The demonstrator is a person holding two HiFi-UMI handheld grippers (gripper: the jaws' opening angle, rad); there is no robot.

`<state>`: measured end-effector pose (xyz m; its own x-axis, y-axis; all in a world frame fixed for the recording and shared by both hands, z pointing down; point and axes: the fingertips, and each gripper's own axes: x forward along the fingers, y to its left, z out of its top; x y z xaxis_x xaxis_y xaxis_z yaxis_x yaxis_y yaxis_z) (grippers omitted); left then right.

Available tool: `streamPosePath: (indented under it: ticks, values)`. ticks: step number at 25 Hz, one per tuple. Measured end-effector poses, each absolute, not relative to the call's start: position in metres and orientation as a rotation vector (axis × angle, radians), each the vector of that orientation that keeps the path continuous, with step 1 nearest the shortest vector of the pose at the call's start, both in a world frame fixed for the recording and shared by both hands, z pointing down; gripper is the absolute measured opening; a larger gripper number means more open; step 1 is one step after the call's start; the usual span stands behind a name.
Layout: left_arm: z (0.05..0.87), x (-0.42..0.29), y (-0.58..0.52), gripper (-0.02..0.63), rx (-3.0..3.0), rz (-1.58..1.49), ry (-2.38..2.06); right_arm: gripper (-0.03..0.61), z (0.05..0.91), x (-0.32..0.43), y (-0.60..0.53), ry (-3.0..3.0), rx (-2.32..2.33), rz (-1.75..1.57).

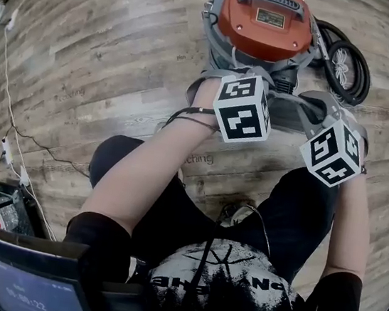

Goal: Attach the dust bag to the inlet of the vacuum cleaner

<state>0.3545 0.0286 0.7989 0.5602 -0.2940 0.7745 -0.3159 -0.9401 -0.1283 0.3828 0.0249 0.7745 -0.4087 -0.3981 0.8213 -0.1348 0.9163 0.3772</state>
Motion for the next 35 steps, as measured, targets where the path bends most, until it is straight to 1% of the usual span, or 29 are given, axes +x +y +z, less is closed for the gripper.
streamPosePath:
  ticks: [10,16,20,24,26,35]
  values:
    - [0.773,0.376,0.026,0.046,2.885,1.332,-0.542,0.028,0.8,0.409,0.02,-1.977,0.475,-0.192]
    - [0.78,0.361,0.024,0.041,2.848,1.321,-0.572,0.028,0.781,0.394,0.012,-2.003,0.515,-0.258]
    - [0.793,0.351,0.027,0.032,2.764,1.348,-0.566,0.028,0.768,0.378,0.012,-1.947,0.475,-0.376]
    - [0.806,0.35,0.033,0.031,2.722,1.418,-0.548,0.028,0.768,0.373,0.021,-1.88,0.439,-0.525]
    - [0.807,0.351,0.033,0.031,2.731,1.458,-0.528,0.029,0.768,0.372,0.024,-1.871,0.435,-0.546]
    - [0.785,0.368,0.023,0.04,2.864,1.402,-0.573,0.029,0.786,0.399,0.016,-1.921,0.531,-0.42]
